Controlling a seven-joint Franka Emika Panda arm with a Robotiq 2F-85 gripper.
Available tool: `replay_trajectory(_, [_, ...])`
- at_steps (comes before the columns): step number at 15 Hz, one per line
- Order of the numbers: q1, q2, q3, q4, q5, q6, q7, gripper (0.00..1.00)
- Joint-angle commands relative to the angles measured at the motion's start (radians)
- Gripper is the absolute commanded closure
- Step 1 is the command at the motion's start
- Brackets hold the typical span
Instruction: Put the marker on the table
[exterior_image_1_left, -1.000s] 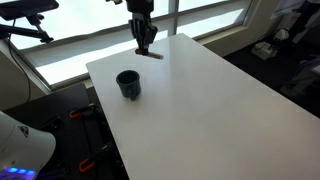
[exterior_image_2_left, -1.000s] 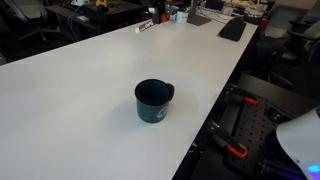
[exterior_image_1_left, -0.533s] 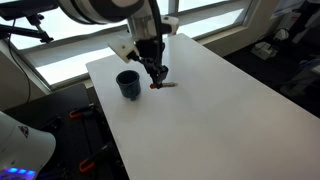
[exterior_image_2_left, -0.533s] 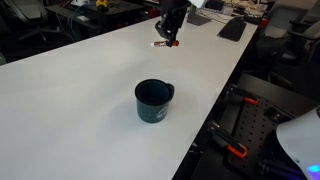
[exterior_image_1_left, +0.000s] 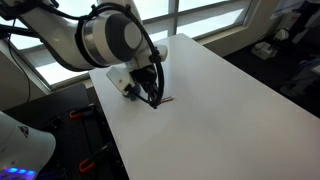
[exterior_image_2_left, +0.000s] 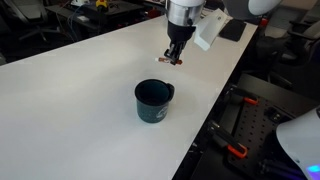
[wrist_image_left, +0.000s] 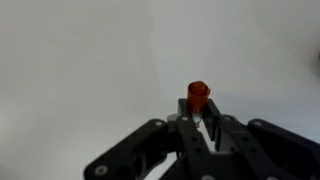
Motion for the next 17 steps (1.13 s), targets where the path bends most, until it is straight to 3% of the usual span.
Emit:
replay_trajectory(1, [0.013,0.053,-0.029,0.026,-0.172,0.042,0.158,0.95])
replay_trajectory(6, [0.022,0.126,-0.039,0.057,-0.429,0.061,0.41,0.95])
replay_trajectory(7, [0.023,0.142,-0.036,0.066,-0.471,0.056,0.459,0.56])
replay_trajectory(8, [0.023,0.16,-0.031,0.073,-0.498,0.04,0.492,0.55])
replay_trajectory(9, [0.016,0.183,-0.026,0.074,-0.495,0.044,0.499,0.48])
replay_trajectory(10, [0.008,0.142,-0.024,0.052,-0.466,0.038,0.452,0.67])
replay_trajectory(12, [0.008,0.172,-0.024,0.06,-0.471,0.038,0.464,0.5])
replay_trajectory(17, [0.008,0.185,-0.024,0.07,-0.471,0.038,0.464,0.48])
